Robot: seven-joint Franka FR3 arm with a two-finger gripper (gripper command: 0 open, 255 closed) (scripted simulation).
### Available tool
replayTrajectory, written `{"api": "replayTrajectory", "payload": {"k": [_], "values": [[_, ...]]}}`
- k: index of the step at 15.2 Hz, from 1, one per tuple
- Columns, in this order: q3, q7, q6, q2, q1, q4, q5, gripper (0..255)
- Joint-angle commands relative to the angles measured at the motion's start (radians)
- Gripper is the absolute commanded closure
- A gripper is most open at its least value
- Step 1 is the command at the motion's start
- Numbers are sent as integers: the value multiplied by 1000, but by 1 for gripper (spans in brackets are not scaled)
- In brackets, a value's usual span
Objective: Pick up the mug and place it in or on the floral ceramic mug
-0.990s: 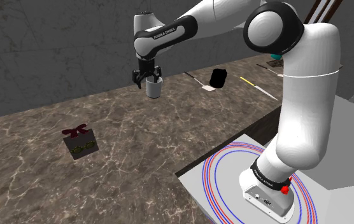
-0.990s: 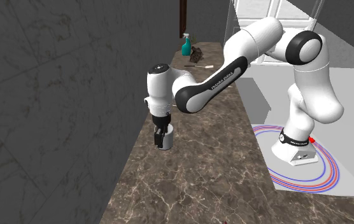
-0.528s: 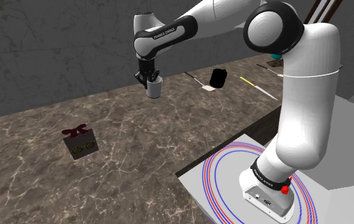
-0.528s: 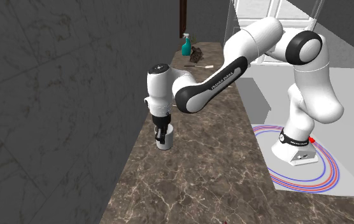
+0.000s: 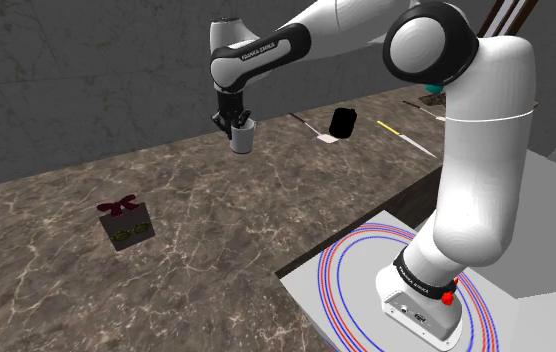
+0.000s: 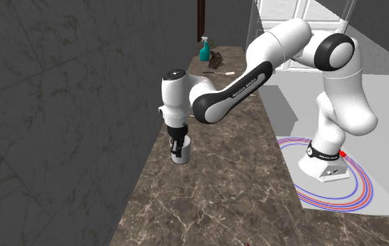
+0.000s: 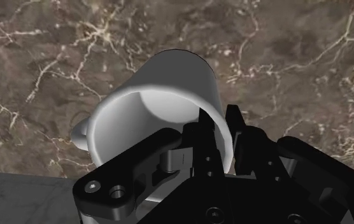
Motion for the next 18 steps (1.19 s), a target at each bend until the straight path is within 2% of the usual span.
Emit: {"api": "replayTrajectory", "payload": {"k": [1, 18], "values": [[1, -2, -16, -7, 0, 9, 2, 255], [7, -23, -215, -69, 0, 148, 18, 255]]}}
